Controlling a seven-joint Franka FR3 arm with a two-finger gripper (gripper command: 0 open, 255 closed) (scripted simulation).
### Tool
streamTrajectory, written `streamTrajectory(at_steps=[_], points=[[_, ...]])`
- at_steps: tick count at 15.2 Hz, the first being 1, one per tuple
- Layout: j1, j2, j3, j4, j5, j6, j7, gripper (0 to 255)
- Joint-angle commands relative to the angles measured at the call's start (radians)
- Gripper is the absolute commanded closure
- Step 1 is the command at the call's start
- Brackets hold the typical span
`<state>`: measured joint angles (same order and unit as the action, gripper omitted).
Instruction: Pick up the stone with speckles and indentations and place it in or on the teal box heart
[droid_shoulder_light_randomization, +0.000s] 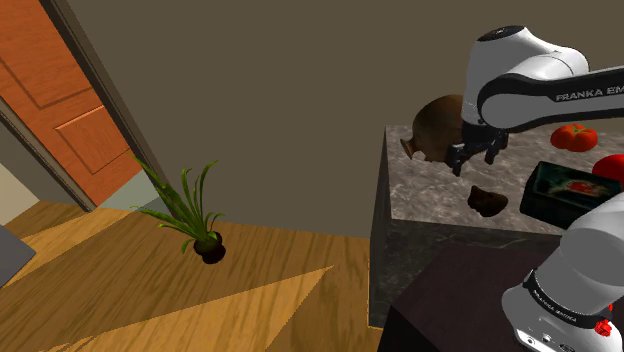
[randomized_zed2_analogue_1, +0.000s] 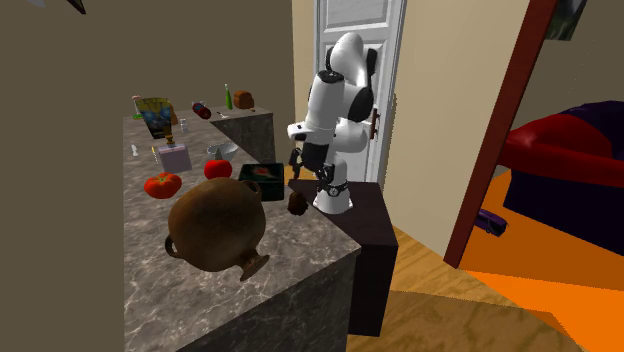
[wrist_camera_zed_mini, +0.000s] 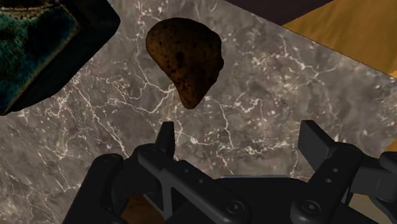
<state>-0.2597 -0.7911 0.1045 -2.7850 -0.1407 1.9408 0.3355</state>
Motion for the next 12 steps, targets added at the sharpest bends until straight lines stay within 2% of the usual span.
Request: streamTrajectory(at_steps=[1, 2, 9, 12], points=[[-0.044, 0.016, 0.013, -0.051, -0.039, 0.062, 0.056, 0], [-0.067, 0.026, 0.020, -0.073, -0.058, 0.090, 0.085, 0], [-0.092, 0.077, 0.010, -0.140, -0.088, 0.212, 0.095, 0], [-0.094, 0.083, 0.010, -0.145, -0.091, 0.222, 0.096, 0]])
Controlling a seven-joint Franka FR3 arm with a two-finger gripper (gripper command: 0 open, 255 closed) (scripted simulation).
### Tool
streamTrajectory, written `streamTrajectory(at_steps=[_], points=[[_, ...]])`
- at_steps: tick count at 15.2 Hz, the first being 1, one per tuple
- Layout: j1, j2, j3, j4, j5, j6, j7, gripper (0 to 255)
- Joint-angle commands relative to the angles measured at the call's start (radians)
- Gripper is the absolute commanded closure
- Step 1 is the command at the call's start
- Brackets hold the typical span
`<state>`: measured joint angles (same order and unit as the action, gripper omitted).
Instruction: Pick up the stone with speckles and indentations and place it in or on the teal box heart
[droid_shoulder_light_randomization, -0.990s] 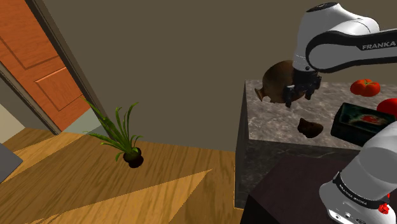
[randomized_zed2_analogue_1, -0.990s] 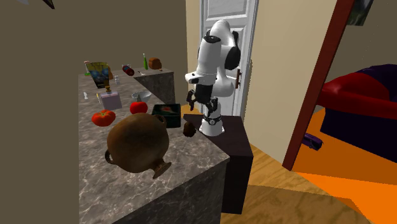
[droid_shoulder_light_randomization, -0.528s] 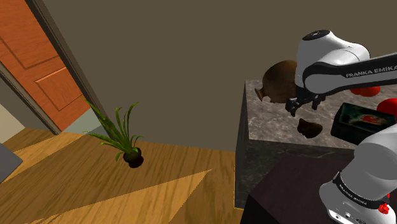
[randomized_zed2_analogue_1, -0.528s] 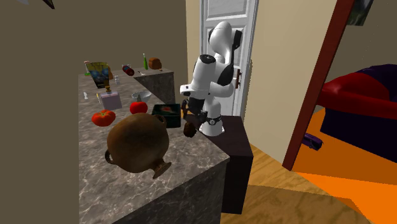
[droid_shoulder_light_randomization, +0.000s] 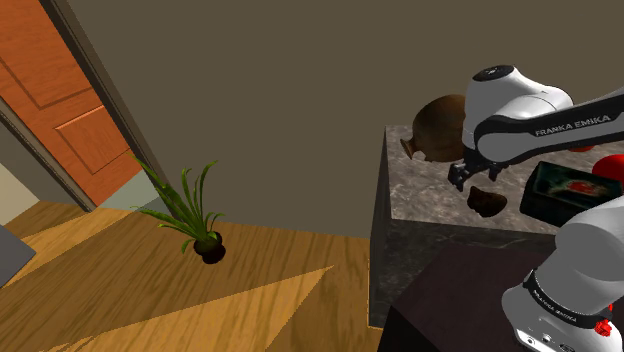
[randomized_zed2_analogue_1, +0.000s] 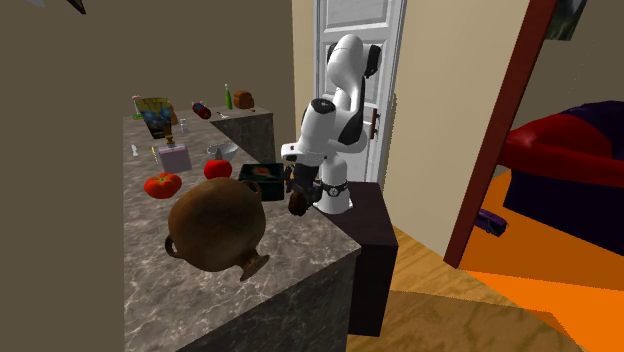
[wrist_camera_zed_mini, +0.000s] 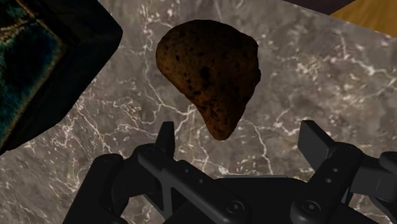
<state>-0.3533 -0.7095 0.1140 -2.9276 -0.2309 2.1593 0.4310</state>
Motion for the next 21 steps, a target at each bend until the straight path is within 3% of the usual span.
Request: streamTrajectory(at_steps=[1, 6, 7, 16, 17, 21], points=[[0.000, 0.001, 0.000, -0.003, -0.001, 0.004, 0.001, 0], [0.000, 0.001, 0.000, -0.002, -0.001, 0.004, 0.001, 0], [0.000, 0.001, 0.000, -0.002, -0.001, 0.004, 0.001, 255], [0.000, 0.001, 0.000, -0.002, -0.001, 0.004, 0.001, 255], [0.000, 0.001, 0.000, -0.002, -0.001, 0.004, 0.001, 0], [0.078, 0.079, -0.241, 0.079, -0.013, -0.244, -0.571, 0]])
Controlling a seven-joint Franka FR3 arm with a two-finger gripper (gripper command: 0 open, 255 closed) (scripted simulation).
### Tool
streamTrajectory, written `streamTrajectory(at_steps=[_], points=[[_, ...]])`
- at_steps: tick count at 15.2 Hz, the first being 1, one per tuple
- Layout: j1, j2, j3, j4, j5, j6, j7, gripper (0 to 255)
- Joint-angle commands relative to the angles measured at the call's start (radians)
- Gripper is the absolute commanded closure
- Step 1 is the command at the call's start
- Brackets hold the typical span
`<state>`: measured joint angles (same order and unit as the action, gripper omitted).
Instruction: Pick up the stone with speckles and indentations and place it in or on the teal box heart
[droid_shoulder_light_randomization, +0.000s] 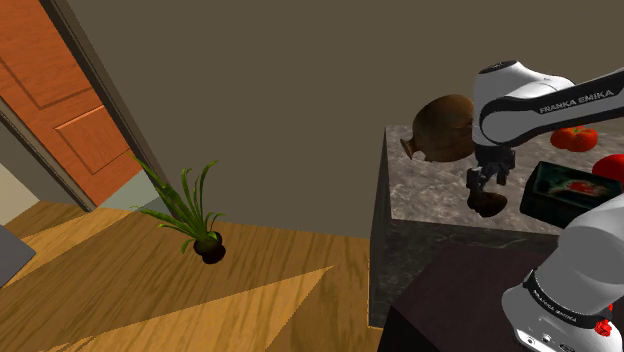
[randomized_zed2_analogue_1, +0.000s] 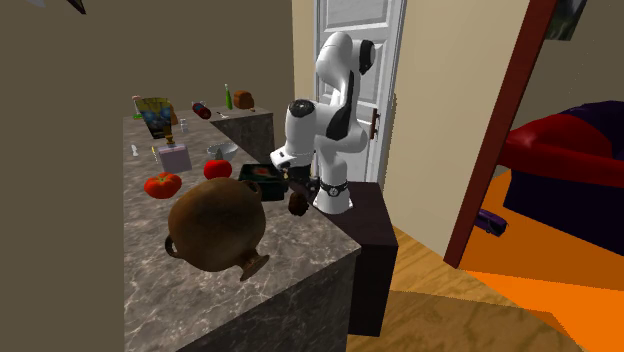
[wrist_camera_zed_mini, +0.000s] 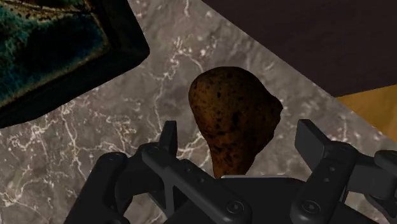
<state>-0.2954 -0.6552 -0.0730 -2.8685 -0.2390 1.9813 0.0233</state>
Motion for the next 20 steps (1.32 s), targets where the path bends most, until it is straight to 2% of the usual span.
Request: streamTrajectory(at_steps=[1, 8, 16, 17, 20], points=[[0.021, 0.028, -0.057, 0.022, -0.006, -0.070, -0.172, 0], [0.000, 0.066, -0.077, -0.061, -0.040, 0.052, -0.166, 0], [0.000, 0.066, -0.077, -0.061, -0.040, 0.051, -0.166, 0], [0.000, 0.066, -0.077, -0.061, -0.040, 0.051, -0.166, 255], [0.000, 0.066, -0.077, -0.061, -0.040, 0.051, -0.166, 255]])
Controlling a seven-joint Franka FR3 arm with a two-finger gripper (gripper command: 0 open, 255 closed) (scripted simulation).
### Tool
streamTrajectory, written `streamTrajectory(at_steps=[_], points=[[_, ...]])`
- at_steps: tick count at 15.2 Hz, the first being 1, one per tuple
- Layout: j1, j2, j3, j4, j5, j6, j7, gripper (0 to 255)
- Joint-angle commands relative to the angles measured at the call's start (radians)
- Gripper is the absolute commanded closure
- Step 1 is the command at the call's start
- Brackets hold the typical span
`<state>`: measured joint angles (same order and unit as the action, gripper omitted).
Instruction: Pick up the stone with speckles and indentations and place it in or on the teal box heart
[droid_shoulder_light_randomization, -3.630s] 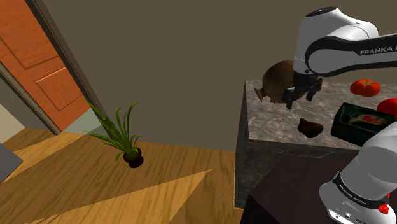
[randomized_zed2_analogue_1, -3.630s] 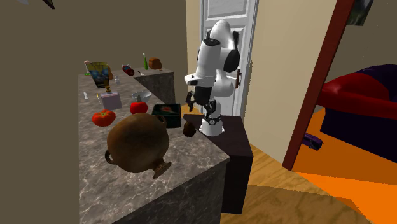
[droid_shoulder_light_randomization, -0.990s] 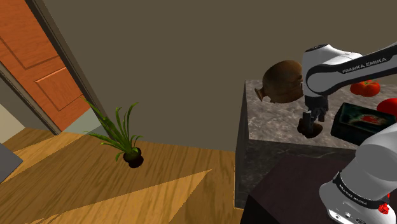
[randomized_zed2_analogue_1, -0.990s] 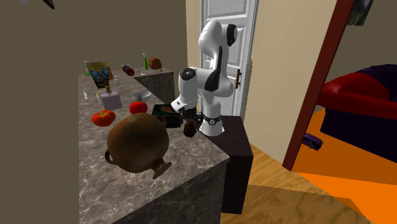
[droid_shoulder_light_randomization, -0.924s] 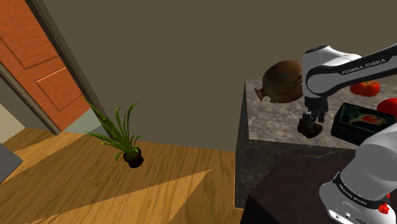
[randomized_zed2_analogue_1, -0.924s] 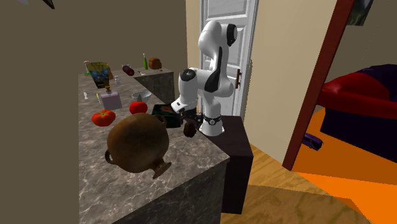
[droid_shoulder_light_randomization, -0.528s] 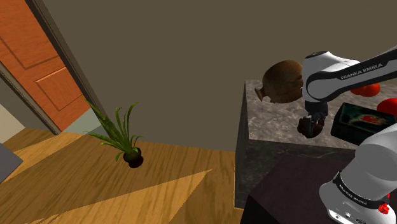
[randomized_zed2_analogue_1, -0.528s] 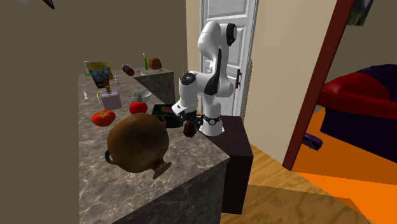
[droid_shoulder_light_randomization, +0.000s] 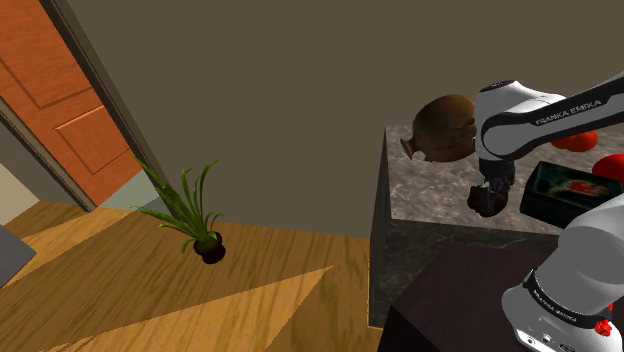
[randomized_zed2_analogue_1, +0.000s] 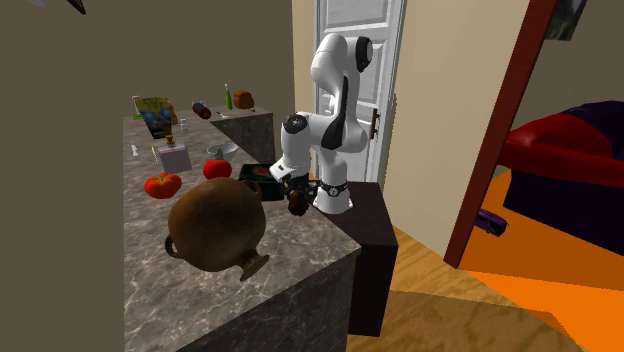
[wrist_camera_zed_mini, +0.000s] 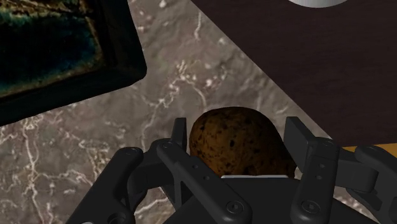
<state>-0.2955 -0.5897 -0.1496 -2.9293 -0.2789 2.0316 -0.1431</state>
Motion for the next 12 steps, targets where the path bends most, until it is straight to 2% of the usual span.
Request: streamTrajectory(at_steps=[1, 6, 12], points=[[0.000, 0.000, 0.000, 0.000, 0.000, 0.001, 0.000, 255], [0.000, 0.000, 0.000, 0.000, 0.000, 0.001, 0.000, 255], [0.005, -0.074, 0.010, 0.042, 0.017, -0.115, -0.016, 255]])
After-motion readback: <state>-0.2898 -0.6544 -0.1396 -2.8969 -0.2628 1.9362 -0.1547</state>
